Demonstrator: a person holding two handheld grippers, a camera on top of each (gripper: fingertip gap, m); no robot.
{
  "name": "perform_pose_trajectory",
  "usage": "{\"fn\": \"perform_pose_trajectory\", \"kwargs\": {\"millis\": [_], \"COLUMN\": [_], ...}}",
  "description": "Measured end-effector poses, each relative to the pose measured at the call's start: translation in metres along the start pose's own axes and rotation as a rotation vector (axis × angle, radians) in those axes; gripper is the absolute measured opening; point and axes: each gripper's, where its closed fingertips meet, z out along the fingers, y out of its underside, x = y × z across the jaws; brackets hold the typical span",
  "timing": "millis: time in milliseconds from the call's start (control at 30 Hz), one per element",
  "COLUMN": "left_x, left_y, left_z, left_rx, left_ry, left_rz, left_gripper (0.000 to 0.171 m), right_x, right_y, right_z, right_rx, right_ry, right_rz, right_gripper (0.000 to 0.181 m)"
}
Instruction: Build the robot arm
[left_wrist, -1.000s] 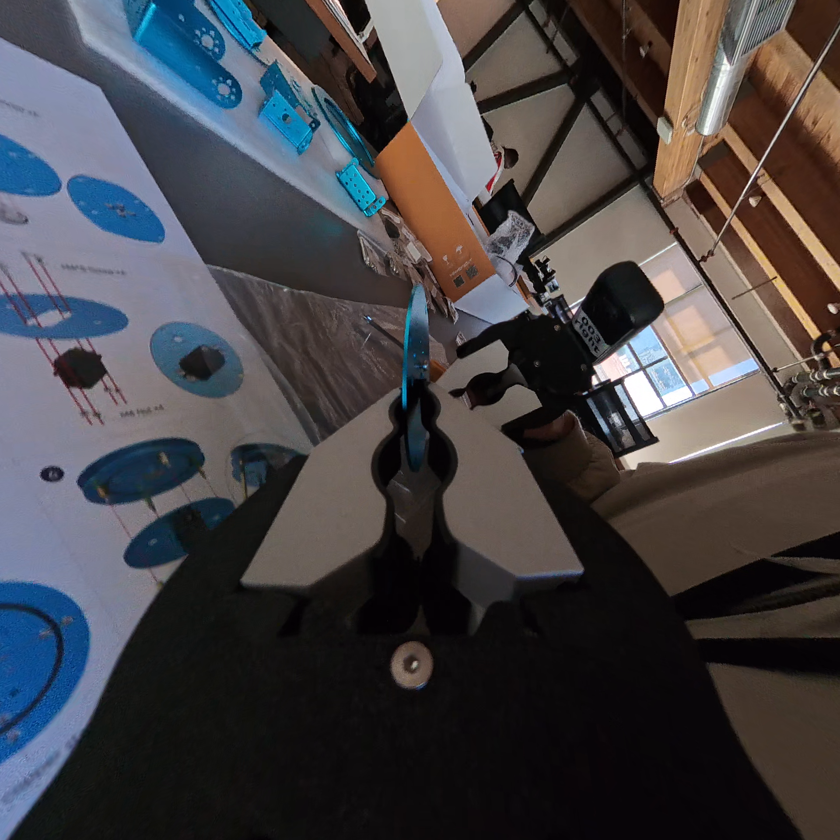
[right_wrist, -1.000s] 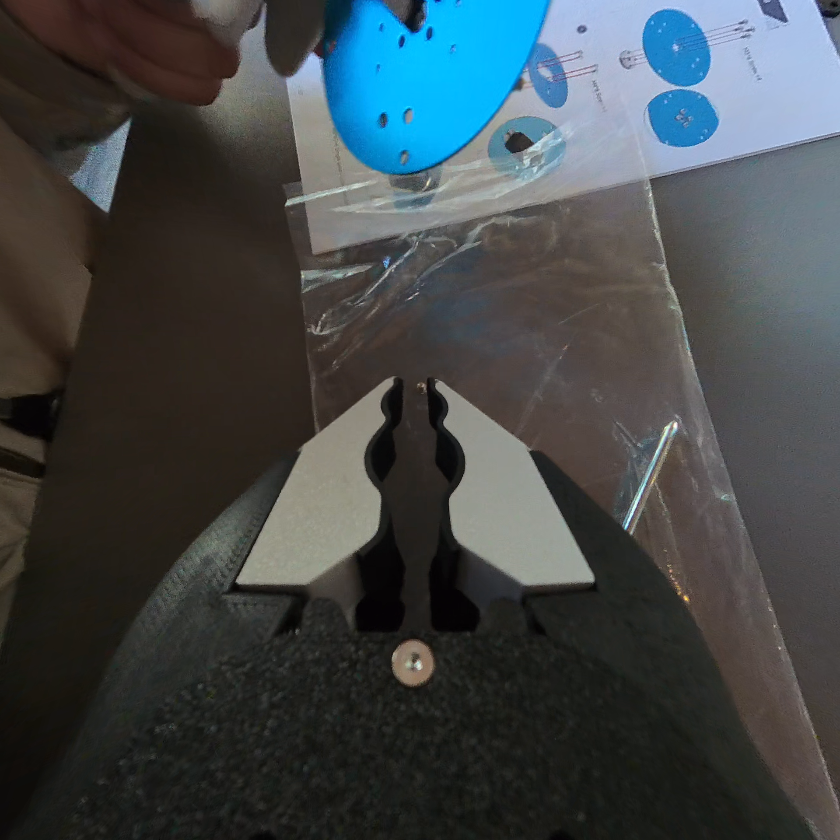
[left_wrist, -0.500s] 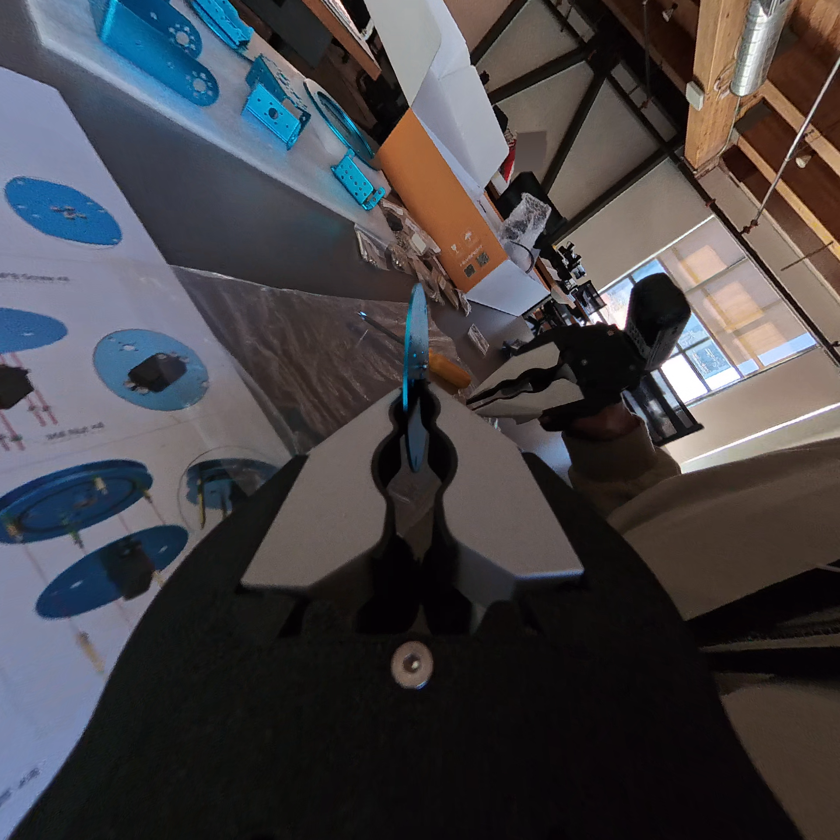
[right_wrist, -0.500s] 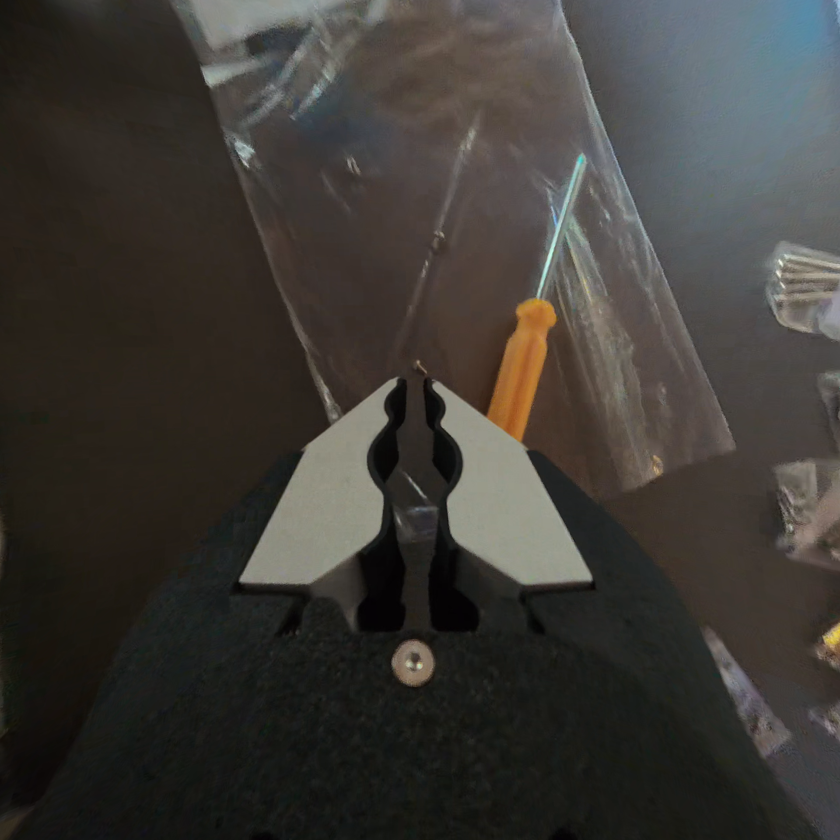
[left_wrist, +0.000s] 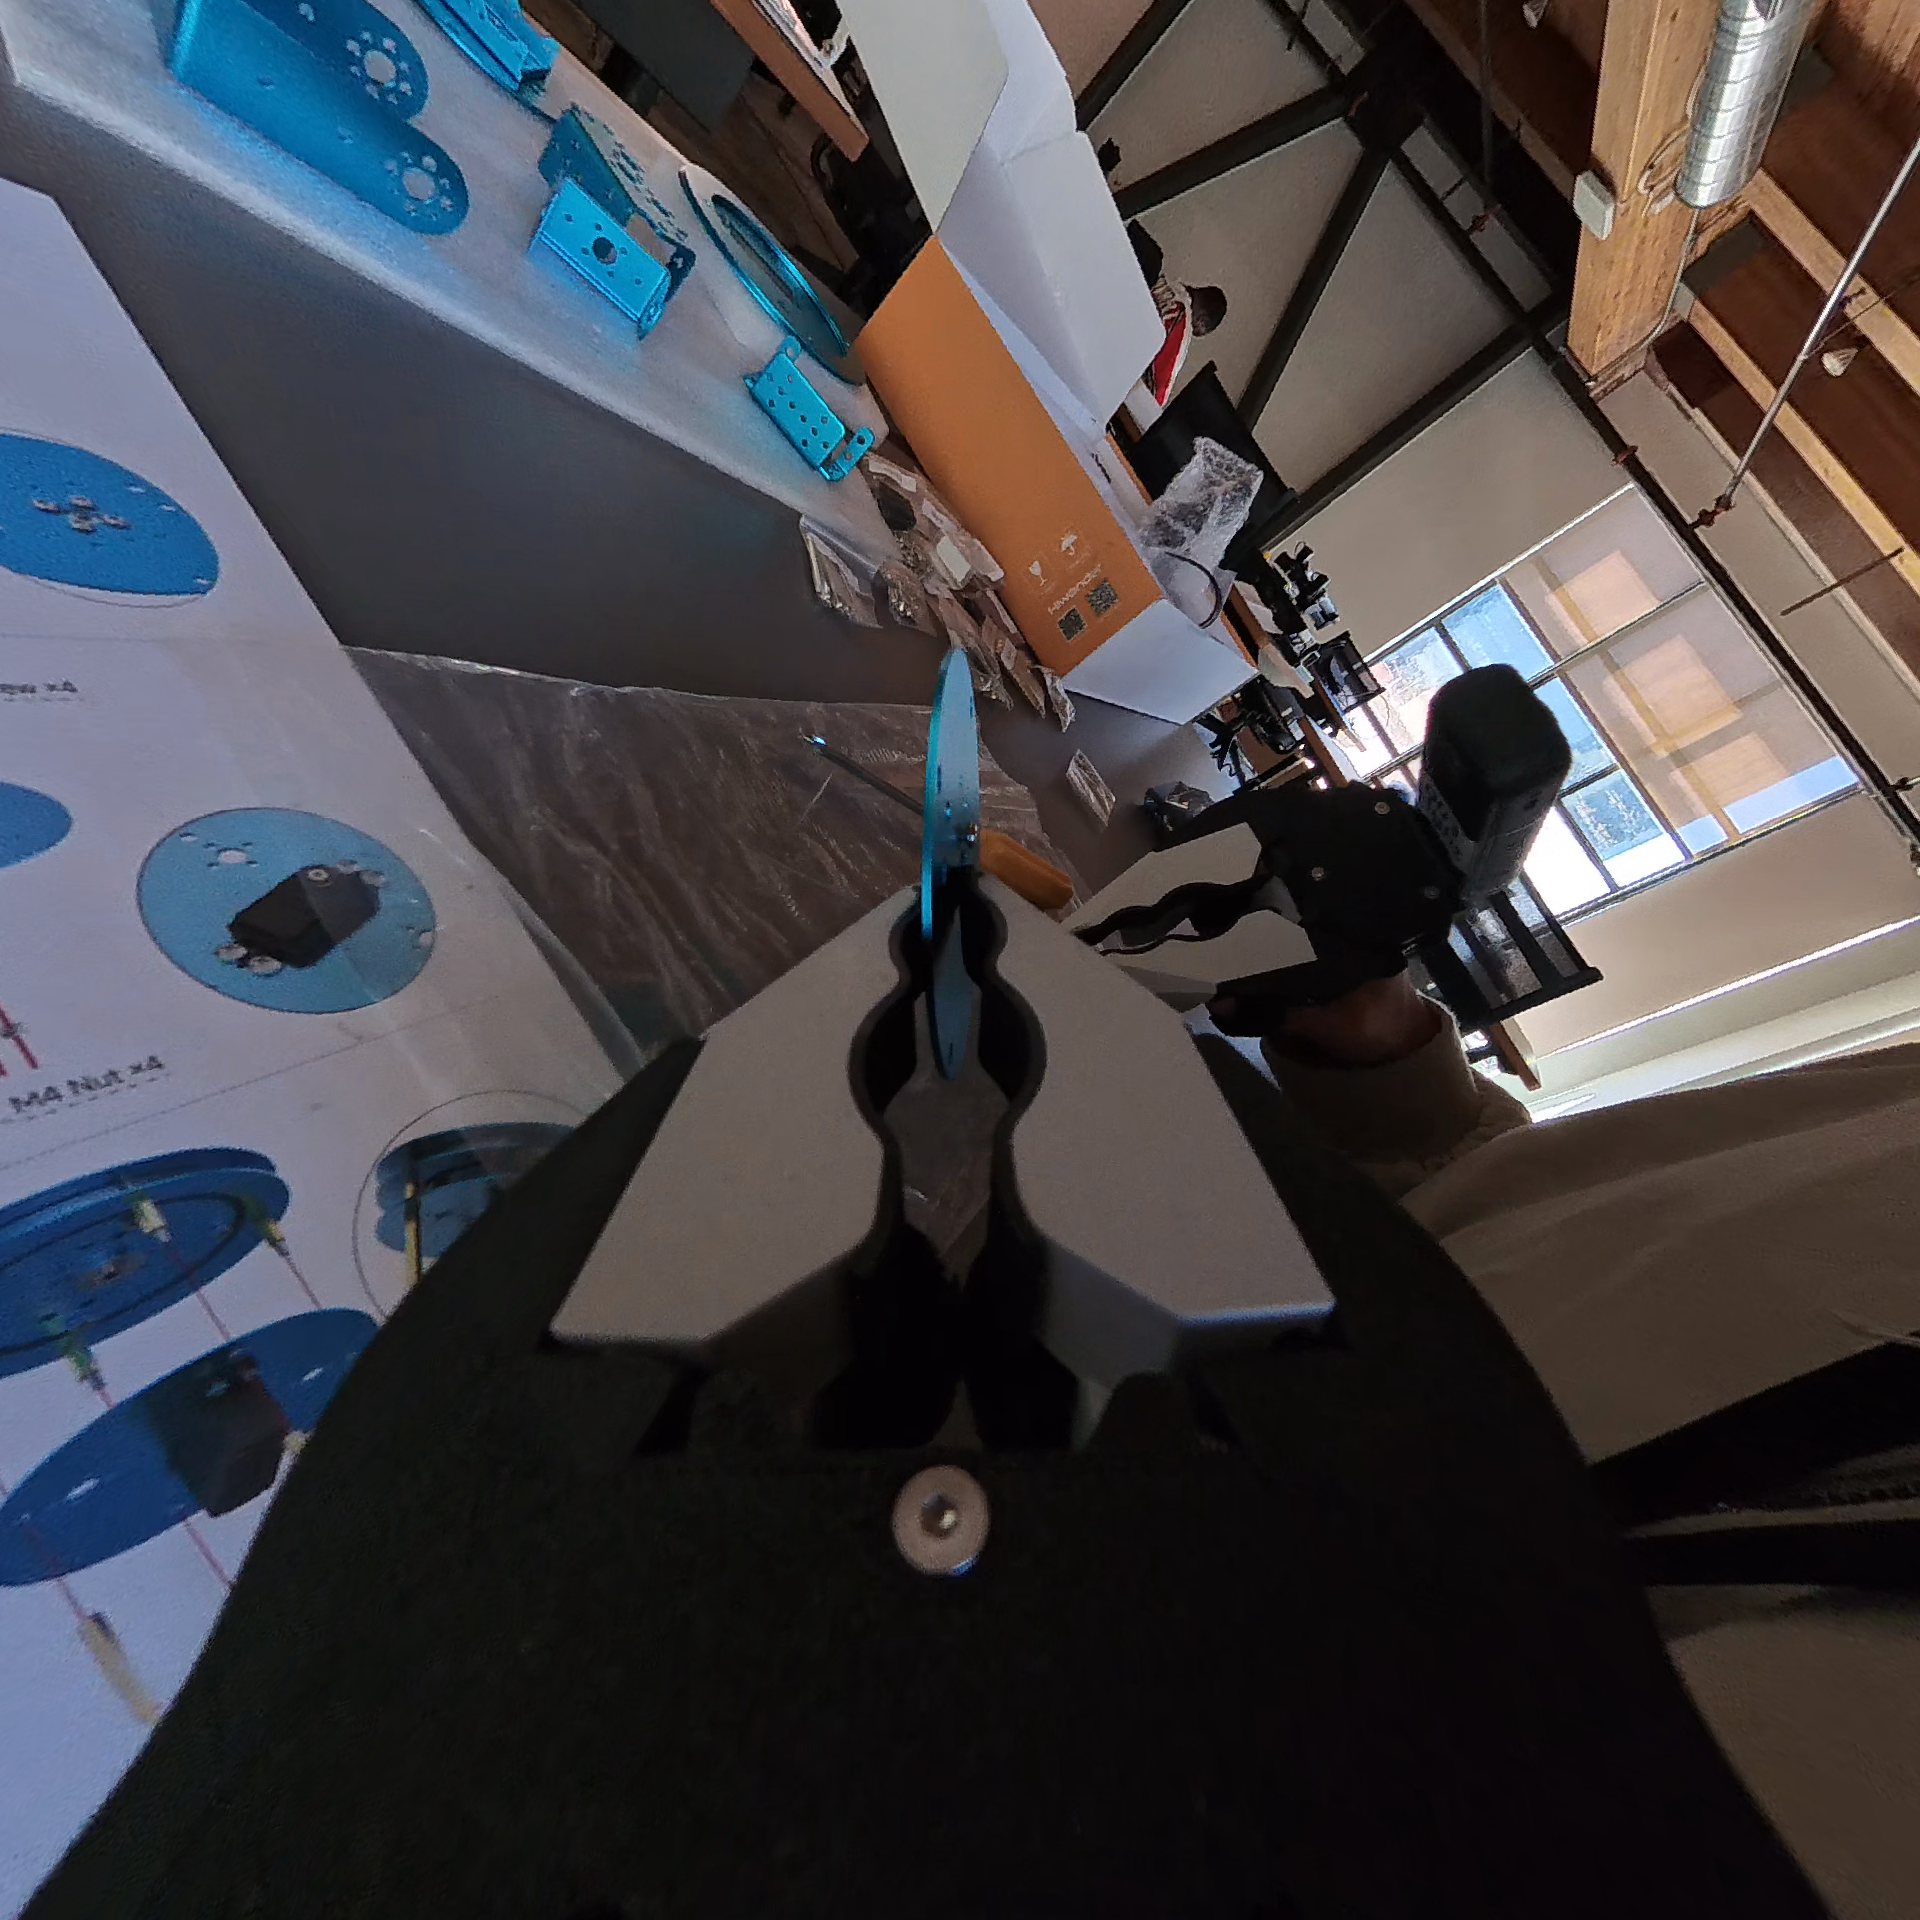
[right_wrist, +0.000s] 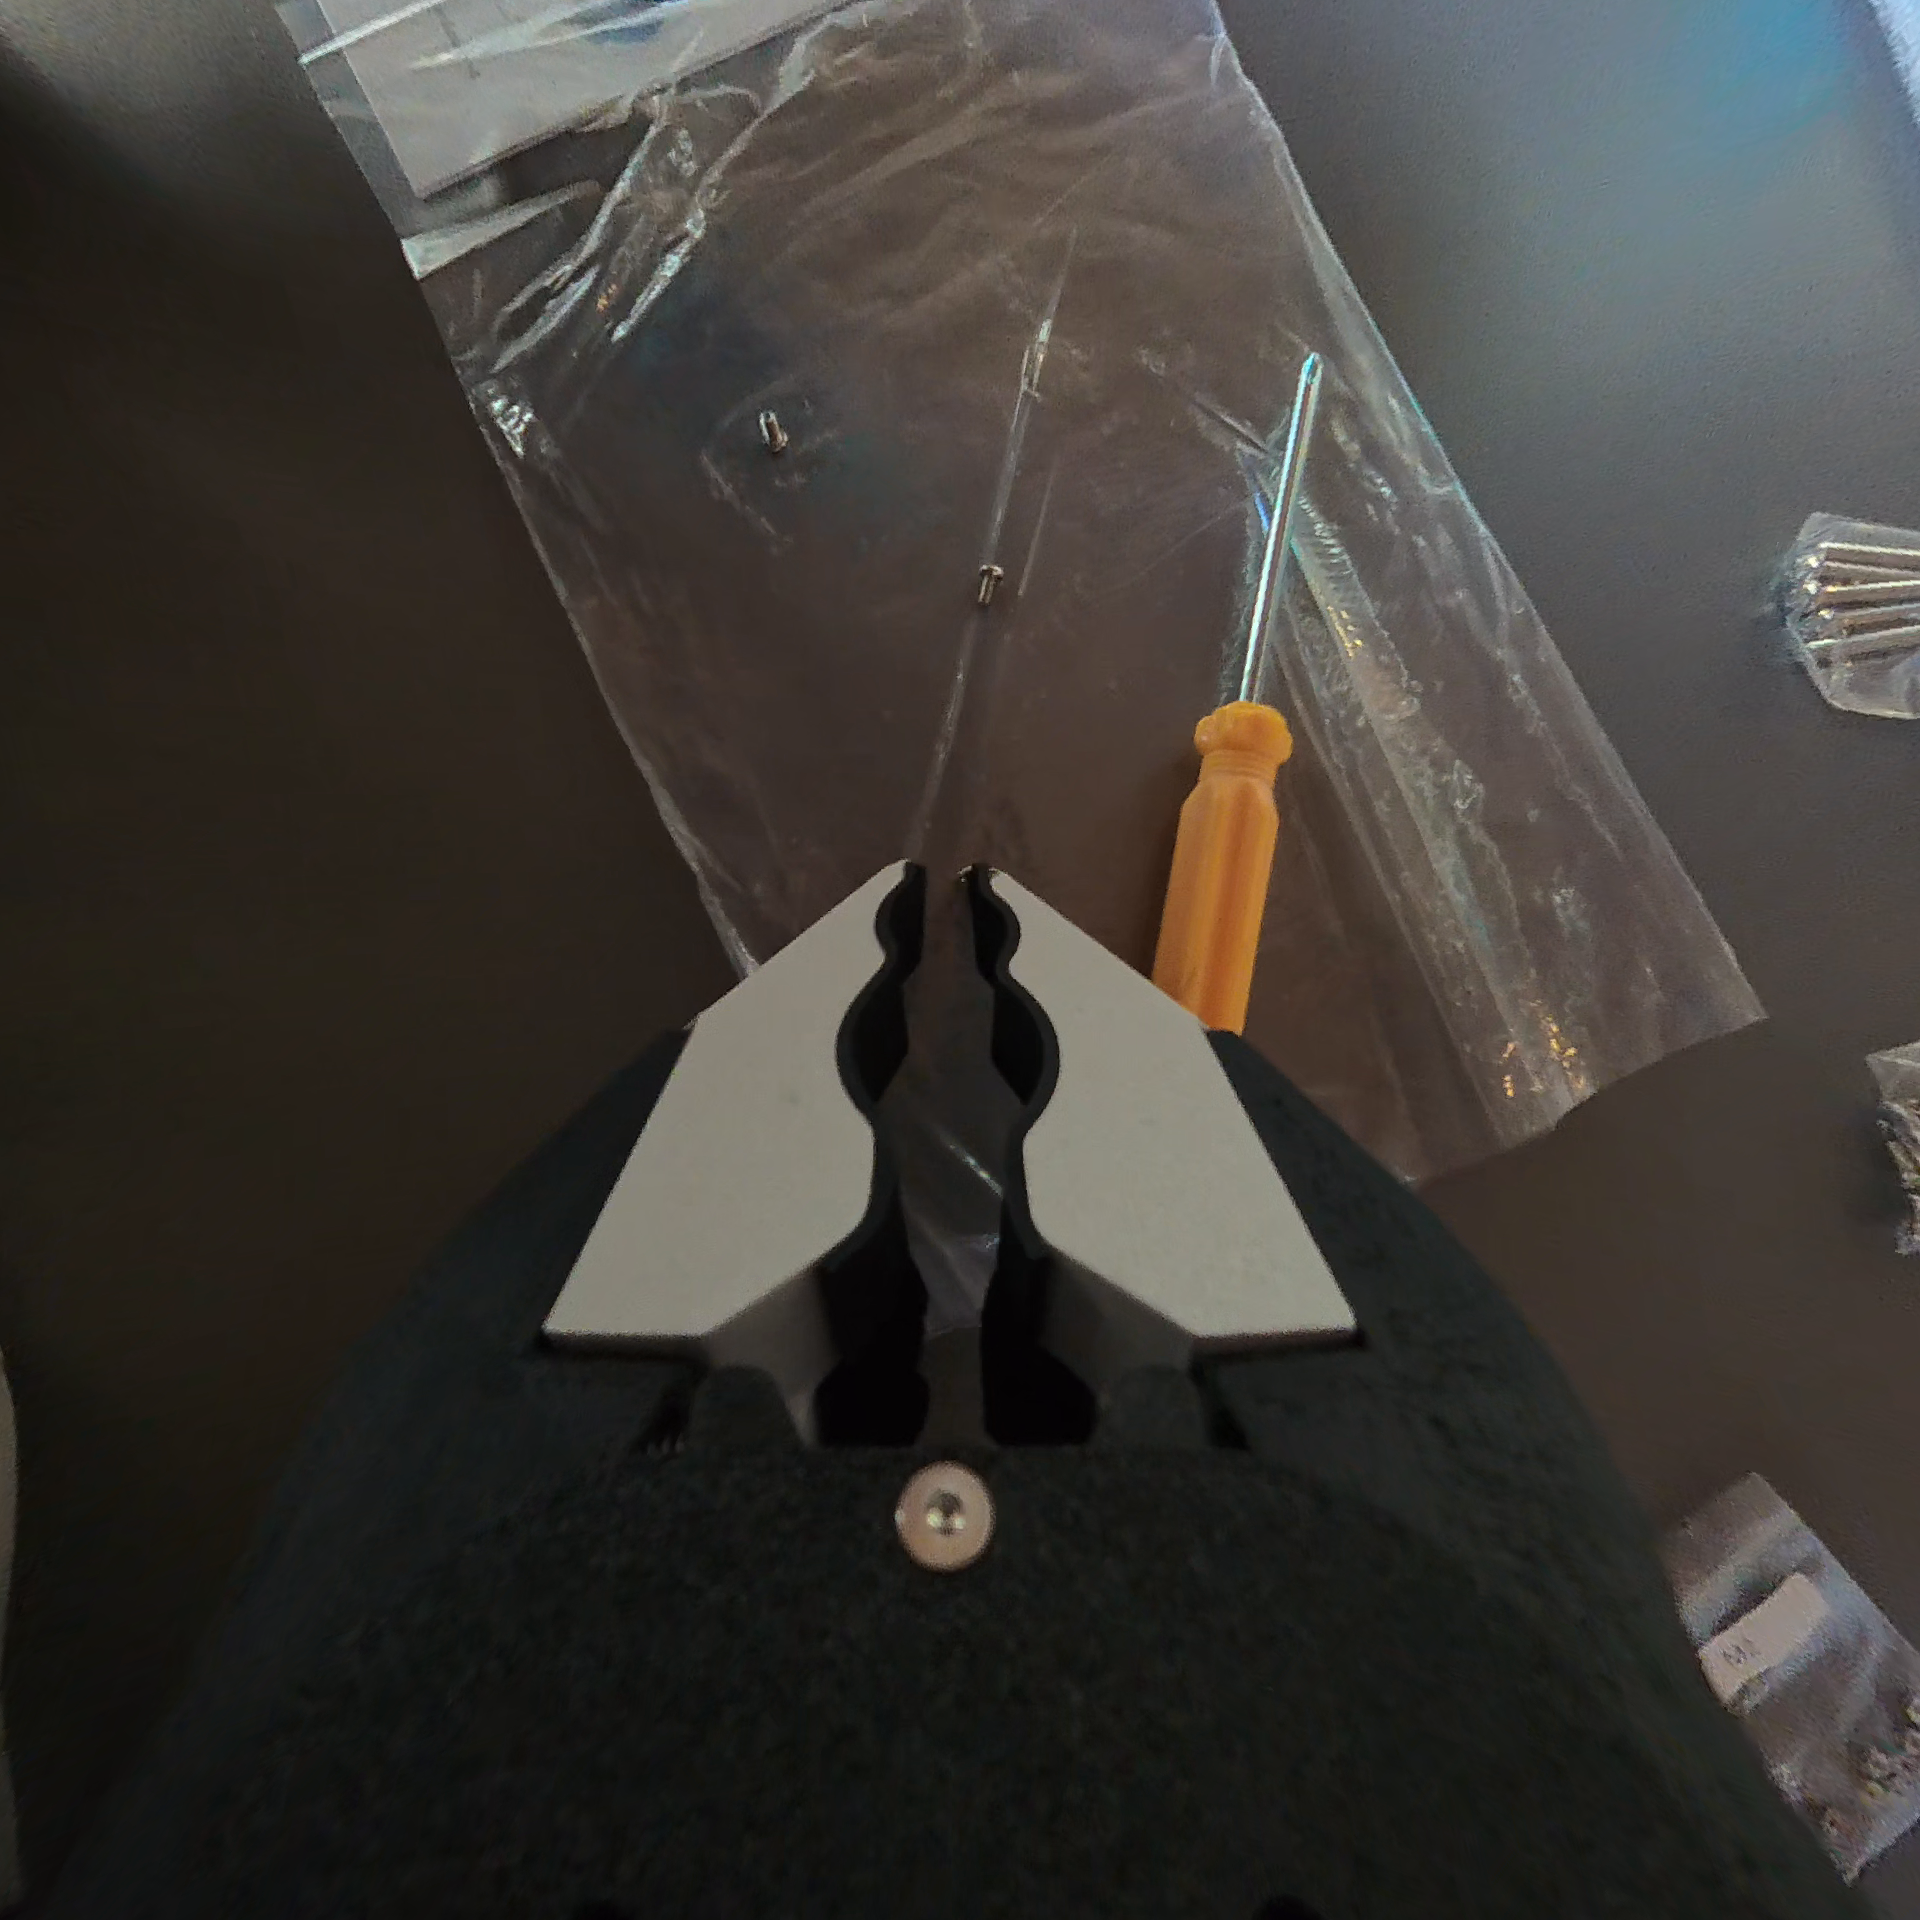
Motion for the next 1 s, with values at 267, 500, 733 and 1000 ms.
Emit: {"fn": "perform_pose_trajectory", "kwargs": {"millis": [267,500,733,1000], "left_x": [0.004,0.006,0.008,0.000], "left_y": [0.002,0.006,0.005,0.013], "left_z": [0.004,0.002,-0.016,-0.049], "left_rx": [-0.022,-0.030,0.054,0.128], "left_ry": [0.022,0.009,-0.020,-0.069], "left_rz": [0.016,0.050,0.052,0.018], "left_gripper": [0.004,0.003,0.003,0.003], "right_x": [0.002,0.004,0.001,0.006], "right_y": [-0.002,0.000,0.008,0.006], "right_z": [-0.006,-0.009,-0.011,-0.002], "right_rx": [-0.022,-0.248,-0.490,-0.621], "right_ry": [0.052,-0.007,-0.169,-0.202], "right_rz": [-0.085,-0.442,-0.782,-0.914], "right_gripper": [0.009,0.014,0.012,0.013]}}
